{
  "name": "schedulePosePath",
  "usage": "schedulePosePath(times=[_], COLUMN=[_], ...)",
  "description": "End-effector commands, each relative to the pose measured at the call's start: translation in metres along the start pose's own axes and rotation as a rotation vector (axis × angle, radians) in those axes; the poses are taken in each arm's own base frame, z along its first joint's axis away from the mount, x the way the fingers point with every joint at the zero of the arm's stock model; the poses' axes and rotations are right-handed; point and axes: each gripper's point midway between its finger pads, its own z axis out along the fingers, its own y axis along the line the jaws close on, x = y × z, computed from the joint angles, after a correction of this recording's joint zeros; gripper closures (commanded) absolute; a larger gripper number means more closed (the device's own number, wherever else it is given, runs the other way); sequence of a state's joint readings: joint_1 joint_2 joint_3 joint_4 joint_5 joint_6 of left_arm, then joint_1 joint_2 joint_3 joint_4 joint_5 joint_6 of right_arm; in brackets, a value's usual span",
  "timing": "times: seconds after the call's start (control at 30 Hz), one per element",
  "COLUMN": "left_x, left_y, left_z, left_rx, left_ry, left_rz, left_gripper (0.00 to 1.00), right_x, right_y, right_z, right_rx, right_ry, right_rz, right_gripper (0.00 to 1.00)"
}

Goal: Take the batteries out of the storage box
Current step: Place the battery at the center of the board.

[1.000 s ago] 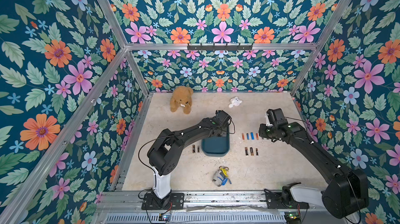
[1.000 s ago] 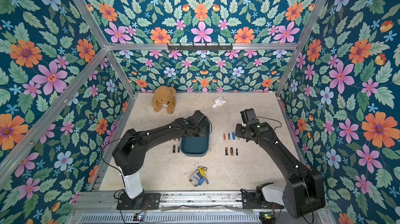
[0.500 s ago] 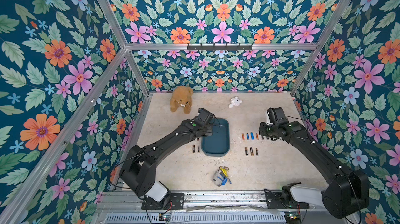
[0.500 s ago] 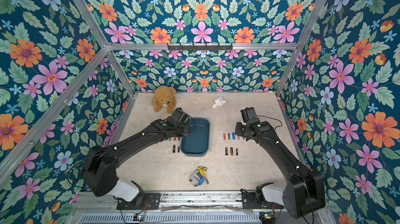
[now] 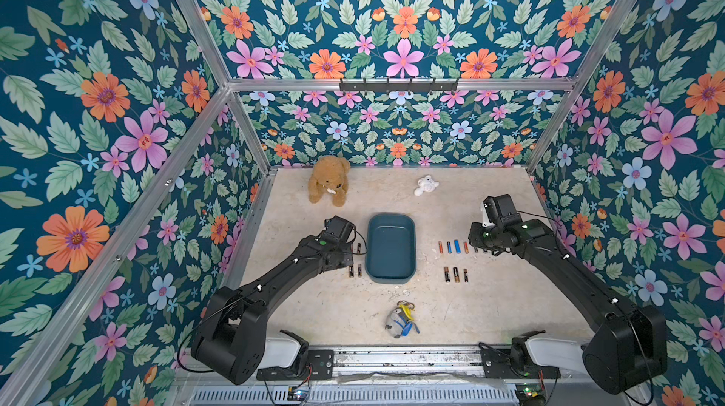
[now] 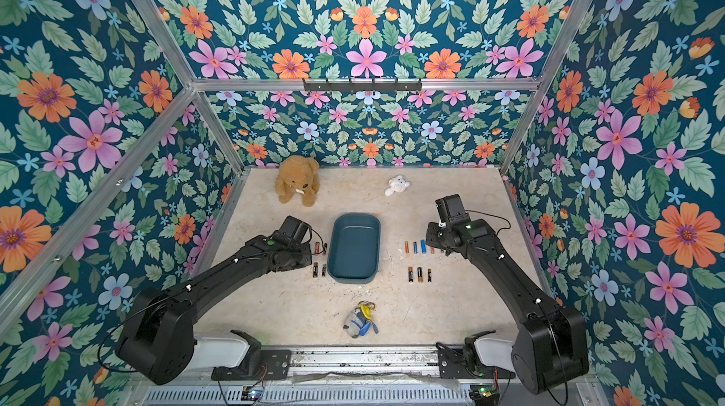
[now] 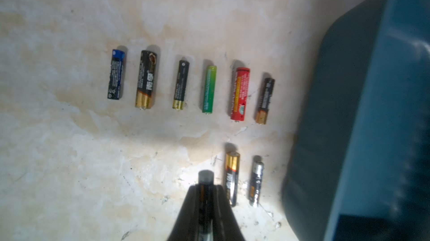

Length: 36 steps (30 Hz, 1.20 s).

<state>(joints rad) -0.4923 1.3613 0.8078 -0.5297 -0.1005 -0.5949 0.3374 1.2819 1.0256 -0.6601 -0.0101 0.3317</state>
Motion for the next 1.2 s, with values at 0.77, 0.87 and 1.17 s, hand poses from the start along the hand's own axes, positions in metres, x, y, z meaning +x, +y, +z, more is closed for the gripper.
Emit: schedulePosePath(times=[0.77, 0.87, 1.17], left_x=[0.020, 0.020, 0.023], left_y=[0.001, 0.002, 0.001], left_z=[0.037, 0.038, 0.044], left_rx=[0.019, 0.015, 0.014], left_ry=[0.075, 0.077, 0.090], left_rz=[0.027, 0.035, 0.044], left_gripper=[0.86, 0.86, 0.86], right_x=[0.002, 0.002, 0.002], right_y=[-0.003, -0.003, -0.003], right_z=[0.001, 0.002, 0.003], right_rx=[0.017, 0.018, 0.020], right_ry=[0.015, 0.016, 0.019], right_rz=[0.002, 0.003, 0.003], right_gripper=[0.69, 0.69, 0.69])
